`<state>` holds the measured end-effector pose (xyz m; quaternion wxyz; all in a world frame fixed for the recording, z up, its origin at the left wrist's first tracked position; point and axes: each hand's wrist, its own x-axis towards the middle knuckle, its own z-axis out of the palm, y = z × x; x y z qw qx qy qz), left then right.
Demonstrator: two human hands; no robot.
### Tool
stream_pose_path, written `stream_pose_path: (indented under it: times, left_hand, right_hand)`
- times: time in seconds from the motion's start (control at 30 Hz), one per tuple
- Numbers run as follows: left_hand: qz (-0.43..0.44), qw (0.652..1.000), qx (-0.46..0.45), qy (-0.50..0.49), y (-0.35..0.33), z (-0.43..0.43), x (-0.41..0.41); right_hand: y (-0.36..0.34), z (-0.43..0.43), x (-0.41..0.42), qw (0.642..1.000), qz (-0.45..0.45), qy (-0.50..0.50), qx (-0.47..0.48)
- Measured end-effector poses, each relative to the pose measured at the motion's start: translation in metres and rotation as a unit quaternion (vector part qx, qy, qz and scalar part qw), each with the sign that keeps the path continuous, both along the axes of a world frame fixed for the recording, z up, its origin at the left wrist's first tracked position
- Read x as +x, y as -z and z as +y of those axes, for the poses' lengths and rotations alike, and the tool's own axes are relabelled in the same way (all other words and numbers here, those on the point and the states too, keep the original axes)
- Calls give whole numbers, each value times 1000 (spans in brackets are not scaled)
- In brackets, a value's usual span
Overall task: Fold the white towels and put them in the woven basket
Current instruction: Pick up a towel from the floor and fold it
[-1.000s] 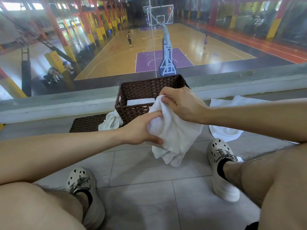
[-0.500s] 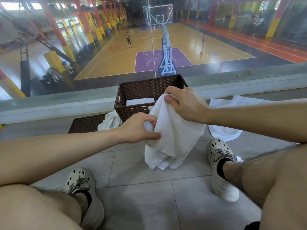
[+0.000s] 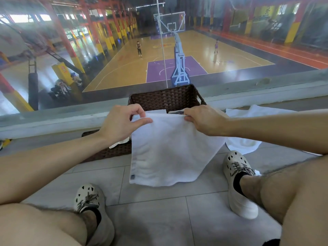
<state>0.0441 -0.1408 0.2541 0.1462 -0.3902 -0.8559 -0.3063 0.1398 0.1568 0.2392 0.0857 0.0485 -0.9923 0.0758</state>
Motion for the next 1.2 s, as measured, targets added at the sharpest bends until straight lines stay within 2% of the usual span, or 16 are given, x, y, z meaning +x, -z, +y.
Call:
stream_pose_path:
  times: [0.17, 0.33, 0.4, 0.57, 0.7, 0.8, 1.0, 1.2]
  left_hand:
    - [15, 997, -56, 48, -12, -1, -2]
    - [-77, 980, -175, 61, -15, -7, -13]
    - [-93, 977, -183, 63, -8, -10, -14]
    - [-130, 986, -91, 45, -6, -7, -12]
    - [-103, 994, -12, 46, -13, -1, -6]
    - [-122, 991, 41, 40, -21, 2, -2]
    - [-115, 991, 60, -16, -27, -1, 4]
    - [-79, 996, 30, 35, -29, 12, 19]
  right_hand:
    - [6, -4, -3, 1000, -13, 9, 2]
    - [7, 3, -6, 1000, 6, 19, -23]
    - [8, 1, -5, 1000, 11, 6, -11]
    - [9, 4, -5, 1000, -1, 8, -11]
    - [5, 6, 0, 998, -14, -17, -51]
    - [6, 4, 5, 997, -21, -43, -60]
    - [6, -2, 5, 996, -16, -33, -78]
    - [18, -26, 1, 994, -70, 17, -79]
